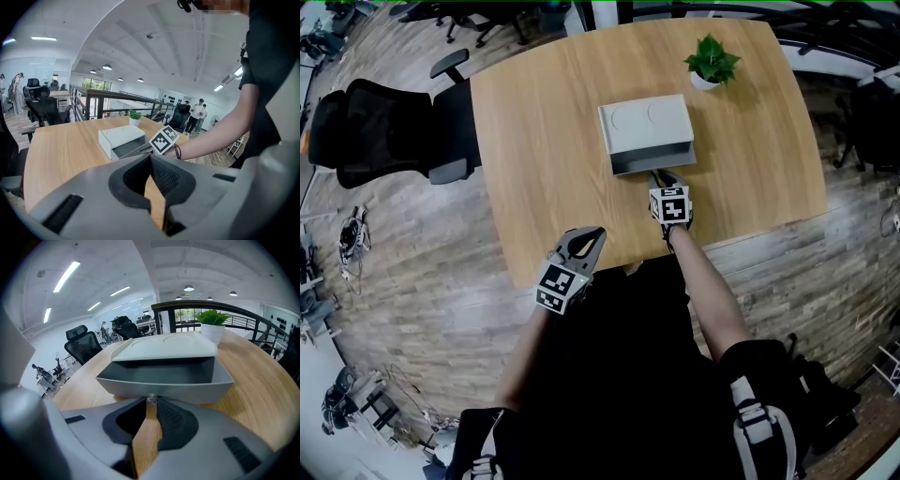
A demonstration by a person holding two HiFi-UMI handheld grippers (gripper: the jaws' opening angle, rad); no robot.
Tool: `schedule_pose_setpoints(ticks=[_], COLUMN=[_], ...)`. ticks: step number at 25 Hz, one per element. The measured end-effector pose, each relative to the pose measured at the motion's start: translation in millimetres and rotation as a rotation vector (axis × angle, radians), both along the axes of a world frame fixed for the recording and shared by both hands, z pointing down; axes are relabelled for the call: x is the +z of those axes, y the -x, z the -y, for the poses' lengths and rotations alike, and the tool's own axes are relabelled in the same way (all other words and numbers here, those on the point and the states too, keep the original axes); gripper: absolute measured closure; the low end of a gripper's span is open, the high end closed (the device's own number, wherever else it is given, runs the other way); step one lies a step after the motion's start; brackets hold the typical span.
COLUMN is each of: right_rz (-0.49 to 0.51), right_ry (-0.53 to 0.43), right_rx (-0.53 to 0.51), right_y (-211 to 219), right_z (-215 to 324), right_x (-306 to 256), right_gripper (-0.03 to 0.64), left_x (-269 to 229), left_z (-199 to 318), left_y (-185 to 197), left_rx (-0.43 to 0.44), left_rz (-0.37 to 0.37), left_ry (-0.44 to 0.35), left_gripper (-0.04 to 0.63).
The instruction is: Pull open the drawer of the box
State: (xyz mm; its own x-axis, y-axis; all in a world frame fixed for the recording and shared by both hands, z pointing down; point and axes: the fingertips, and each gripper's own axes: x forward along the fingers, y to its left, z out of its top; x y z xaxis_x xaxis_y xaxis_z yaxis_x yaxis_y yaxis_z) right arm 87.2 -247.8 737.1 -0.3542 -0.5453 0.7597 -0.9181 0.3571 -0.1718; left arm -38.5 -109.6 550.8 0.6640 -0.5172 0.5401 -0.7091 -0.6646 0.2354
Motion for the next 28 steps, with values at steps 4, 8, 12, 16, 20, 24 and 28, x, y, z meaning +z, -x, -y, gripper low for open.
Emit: schedule_pose_setpoints(ticks=[4, 8, 12, 16, 20, 24, 28], right_rz=[-0.006, -0.011, -0.018, -0.024, -0.027, -0.024, -0.027], right_ry=[0.000, 0.000, 0.000, 0.000, 0.000, -0.004, -0.012], right_rx=[0.007, 0.013, 0.020, 0.023, 0.023, 0.024, 0.019], right_y=[-1, -1, -1, -1, -3, -6, -5], right_z=[-3, -8, -13, -18, -26, -30, -31], right_x=[0, 0, -2, -4, -3, -2, -2], right_gripper=[0.535, 0.535, 0.535, 0.535, 0.541, 0.543, 0.546], left_x=[0, 0, -1, -1, -2, -1, 1], left_z=[-4, -6, -9, -13, -16, -19, -22], left_y=[2, 6, 8, 8, 8, 8, 10], left_rx=[0.008, 0.016, 0.026, 0.036, 0.046, 0.053, 0.048], left_rz=[-0.003, -0.005, -0.010, -0.014, -0.014, -0.010, -0.009], left_ry=[0.002, 0.003, 0.001, 0.000, -0.003, -0.002, 0.001], left_gripper=[0.574, 0.574, 0.574, 0.574, 0.574, 0.574, 0.574])
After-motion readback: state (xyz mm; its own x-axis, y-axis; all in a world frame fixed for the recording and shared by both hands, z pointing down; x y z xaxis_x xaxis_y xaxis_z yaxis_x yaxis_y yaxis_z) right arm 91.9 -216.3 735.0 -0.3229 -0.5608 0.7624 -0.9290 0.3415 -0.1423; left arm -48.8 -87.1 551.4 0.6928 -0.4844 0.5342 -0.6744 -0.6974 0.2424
